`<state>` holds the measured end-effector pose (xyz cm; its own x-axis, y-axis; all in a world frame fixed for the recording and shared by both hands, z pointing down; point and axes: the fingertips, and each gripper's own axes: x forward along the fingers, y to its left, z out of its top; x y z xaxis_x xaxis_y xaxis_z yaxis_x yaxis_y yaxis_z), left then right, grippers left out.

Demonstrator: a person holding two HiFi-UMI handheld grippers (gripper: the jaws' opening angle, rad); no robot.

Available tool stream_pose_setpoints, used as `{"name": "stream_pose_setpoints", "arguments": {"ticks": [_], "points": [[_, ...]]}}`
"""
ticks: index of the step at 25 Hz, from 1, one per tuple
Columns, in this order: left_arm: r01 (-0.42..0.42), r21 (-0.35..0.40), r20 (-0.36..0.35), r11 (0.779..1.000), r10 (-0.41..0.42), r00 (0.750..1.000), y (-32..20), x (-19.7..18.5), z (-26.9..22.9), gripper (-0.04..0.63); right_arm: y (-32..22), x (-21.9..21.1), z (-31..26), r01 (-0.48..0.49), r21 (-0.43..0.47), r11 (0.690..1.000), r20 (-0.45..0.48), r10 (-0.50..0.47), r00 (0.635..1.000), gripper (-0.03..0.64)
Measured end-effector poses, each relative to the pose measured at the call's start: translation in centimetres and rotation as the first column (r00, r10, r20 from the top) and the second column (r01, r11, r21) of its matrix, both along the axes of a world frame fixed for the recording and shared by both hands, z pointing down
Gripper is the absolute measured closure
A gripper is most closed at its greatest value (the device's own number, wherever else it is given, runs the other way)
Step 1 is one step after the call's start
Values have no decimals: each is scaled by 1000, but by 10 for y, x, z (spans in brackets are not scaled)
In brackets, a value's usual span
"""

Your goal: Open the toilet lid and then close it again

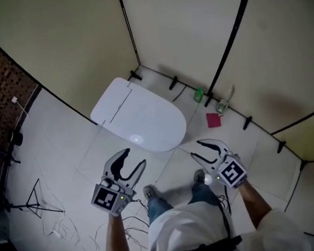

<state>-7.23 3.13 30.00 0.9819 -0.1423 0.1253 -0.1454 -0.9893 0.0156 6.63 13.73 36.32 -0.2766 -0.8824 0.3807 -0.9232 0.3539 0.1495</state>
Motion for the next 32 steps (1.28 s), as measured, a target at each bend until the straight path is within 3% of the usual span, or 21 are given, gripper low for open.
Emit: {"name": "stream_pose_setpoints", "arguments": {"ticks": [5, 7, 9, 11, 12, 13, 15, 17, 18, 20, 23, 25, 27, 32], "points": [[-49, -50, 31, 998, 51, 998, -40, -45, 44, 354, -15, -45, 33, -147, -39, 988, -81, 144, 986, 453], [-40, -145, 24, 989, 44, 999, -50, -56, 70, 354, -20, -57, 45, -192, -38, 981, -76, 189, 979, 453], [-23, -280, 8, 960, 26, 1000, -51, -65, 105, 354, -23, -70, 59, -206, -38, 978, -83, 202, 976, 453], [-17, -444, -13, 896, 12, 1000, -42, -65, 151, 354, -24, -77, 77, -220, -42, 975, -65, 217, 974, 453], [-17, -540, -36, 842, -3, 999, -37, -61, 175, 354, -24, -77, 88, -239, -46, 970, -32, 237, 971, 453], [-19, -638, -62, 770, -26, 998, -32, -55, 199, 354, -26, -74, 99, -268, -50, 962, 17, 269, 963, 453], [-22, -801, -97, 599, -92, 991, -26, -40, 250, 354, -29, -63, 125, -338, -68, 939, 147, 344, 927, 453], [-16, -896, -103, 444, -171, 980, -25, -24, 302, 353, -31, -51, 153, -376, -101, 921, 247, 390, 887, 453], [-18, -922, -107, 386, -209, 972, -27, -17, 326, 351, -32, -47, 167, -384, -113, 916, 272, 400, 875, 453], [-28, -952, -116, 305, -275, 954, -34, -1, 369, 350, -31, -42, 193, -390, -124, 913, 291, 409, 865, 453], [-56, -975, -132, 213, -360, 923, -42, 20, 419, 348, -21, -41, 229, -389, -148, 909, 323, 416, 850, 453], [-69, -982, -136, 179, -399, 907, -44, 29, 444, 347, -11, -40, 251, -398, -164, 902, 351, 431, 832, 453], [-88, -982, -152, 168, -419, 895, -48, 37, 459, 347, -3, -36, 266, -421, -172, 890, 378, 455, 807, 453], [-171, -970, -231, 172, -444, 866, -59, 54, 464, 347, 20, -32, 291, -446, -203, 872, 415, 489, 768, 453]]}}
